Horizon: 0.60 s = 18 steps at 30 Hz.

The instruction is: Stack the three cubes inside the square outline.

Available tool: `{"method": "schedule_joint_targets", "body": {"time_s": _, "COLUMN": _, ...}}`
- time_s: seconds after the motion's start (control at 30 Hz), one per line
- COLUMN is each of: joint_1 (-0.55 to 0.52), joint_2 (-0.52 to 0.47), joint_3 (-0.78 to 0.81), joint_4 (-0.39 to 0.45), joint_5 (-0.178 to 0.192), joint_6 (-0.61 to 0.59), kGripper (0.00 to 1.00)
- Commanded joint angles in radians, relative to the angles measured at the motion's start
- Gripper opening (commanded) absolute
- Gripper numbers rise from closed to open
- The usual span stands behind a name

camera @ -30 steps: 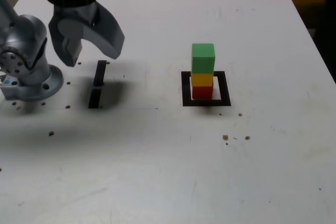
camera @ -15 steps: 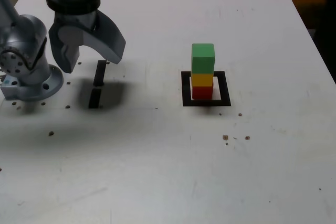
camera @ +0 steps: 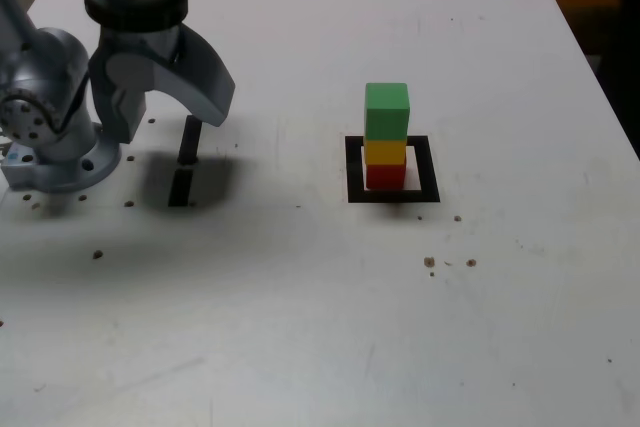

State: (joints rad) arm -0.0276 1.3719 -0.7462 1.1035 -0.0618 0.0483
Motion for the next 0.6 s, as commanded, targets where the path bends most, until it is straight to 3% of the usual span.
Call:
{"method": "schedule_joint_targets", "body": {"time_s": 0.0, "joint_1": 0.0, "joint_2": 0.011, "joint_3": -0.001, "joint_4": -0.003, "joint_5": 0.001, "joint_6": -0.001, "kGripper": 0.99}}
{"method": "schedule_joint_targets", "body": {"time_s": 0.57, "joint_1": 0.0, "joint_2": 0.034, "joint_3": -0.007, "joint_4": -0.007, "joint_5": 0.003, "joint_6": -0.001, "kGripper": 1.0}}
